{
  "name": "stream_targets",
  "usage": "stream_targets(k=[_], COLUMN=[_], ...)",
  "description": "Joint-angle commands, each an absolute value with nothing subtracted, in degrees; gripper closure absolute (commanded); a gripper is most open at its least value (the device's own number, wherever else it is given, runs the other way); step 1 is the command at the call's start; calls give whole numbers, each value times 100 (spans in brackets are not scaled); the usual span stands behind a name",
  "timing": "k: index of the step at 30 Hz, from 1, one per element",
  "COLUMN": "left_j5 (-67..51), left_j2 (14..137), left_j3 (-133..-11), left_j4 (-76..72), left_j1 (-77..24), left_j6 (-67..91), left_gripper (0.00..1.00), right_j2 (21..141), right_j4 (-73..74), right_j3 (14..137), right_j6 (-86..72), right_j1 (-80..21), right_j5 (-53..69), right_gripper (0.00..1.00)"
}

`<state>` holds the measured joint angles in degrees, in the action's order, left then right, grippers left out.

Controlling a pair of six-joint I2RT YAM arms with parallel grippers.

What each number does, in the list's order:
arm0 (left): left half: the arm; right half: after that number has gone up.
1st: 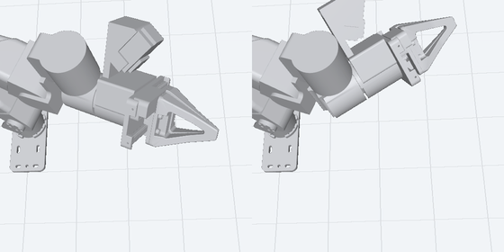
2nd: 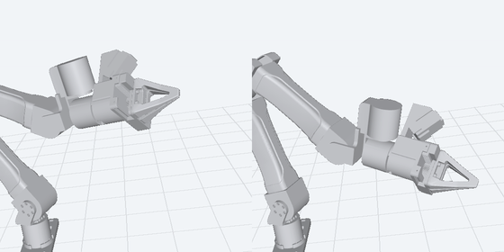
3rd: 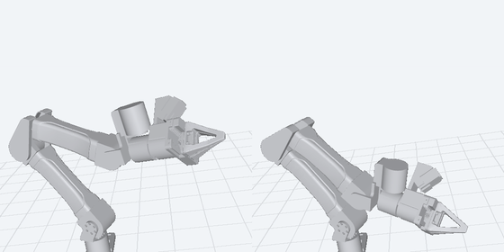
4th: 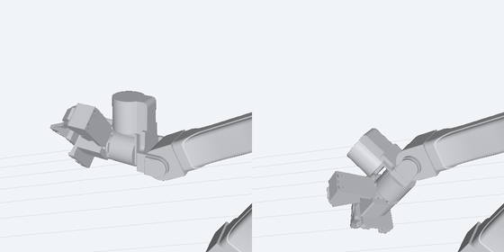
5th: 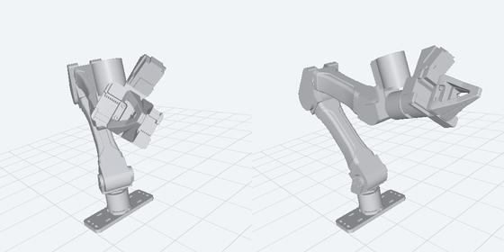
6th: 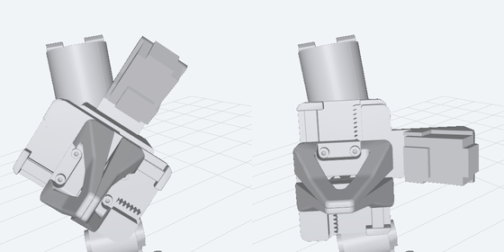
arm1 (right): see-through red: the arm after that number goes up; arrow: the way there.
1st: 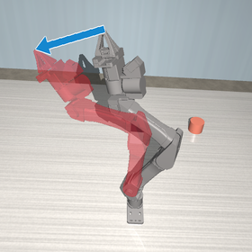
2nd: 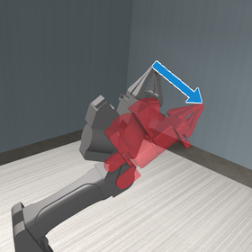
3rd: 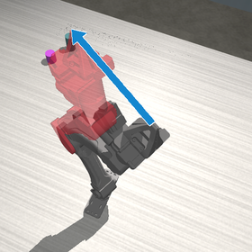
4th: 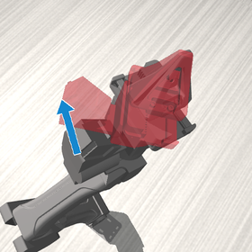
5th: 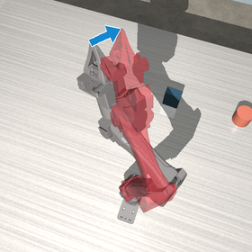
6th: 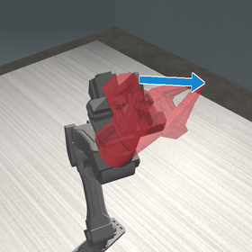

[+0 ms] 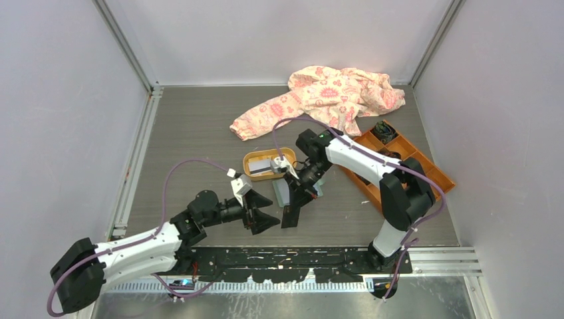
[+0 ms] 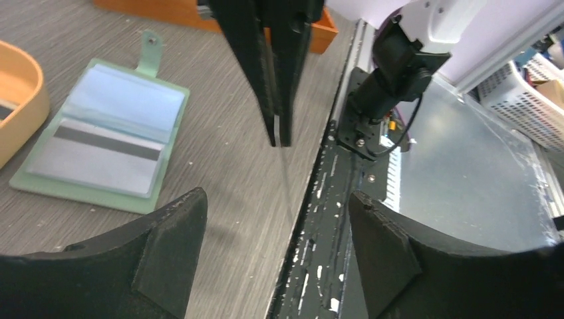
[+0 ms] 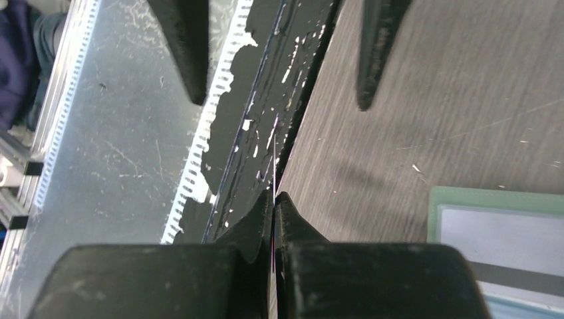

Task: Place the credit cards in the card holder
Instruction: Pick up the credit card from the storage box.

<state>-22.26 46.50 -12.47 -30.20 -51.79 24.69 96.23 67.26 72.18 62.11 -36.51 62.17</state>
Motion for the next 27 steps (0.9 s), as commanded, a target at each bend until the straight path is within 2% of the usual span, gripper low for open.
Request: stream_targets(k=[1,6,13,23,27], left_j5=[-1801,-1800,-920,-776,-971], left_j2=[4798,4955,5387,6010,6338], left_j3=[-1118,-1040,-1201,-1748,-1777], left_j4=[-3583,-3810,-3809,-3382,-3822], left_j1=[-5212,-5382,-6291,-6355,-6361], left_j6=[2703,2910,1830,1045,1159], left_gripper=[24,30,32,36,47], right_j2=[9695,9703,9724,9660,9687], right_j4=[7212,7197,7100,7013,6977], right_j3=[7481,7497,7531,7506,7490], right_j6=[6776,6727,6501,6443,6426], right_j1=[-3816,-3831,-3872,-3978,-4053], right_j5=[6104,6035,5956,5760,5715], right_gripper=[99,99,99,99,99])
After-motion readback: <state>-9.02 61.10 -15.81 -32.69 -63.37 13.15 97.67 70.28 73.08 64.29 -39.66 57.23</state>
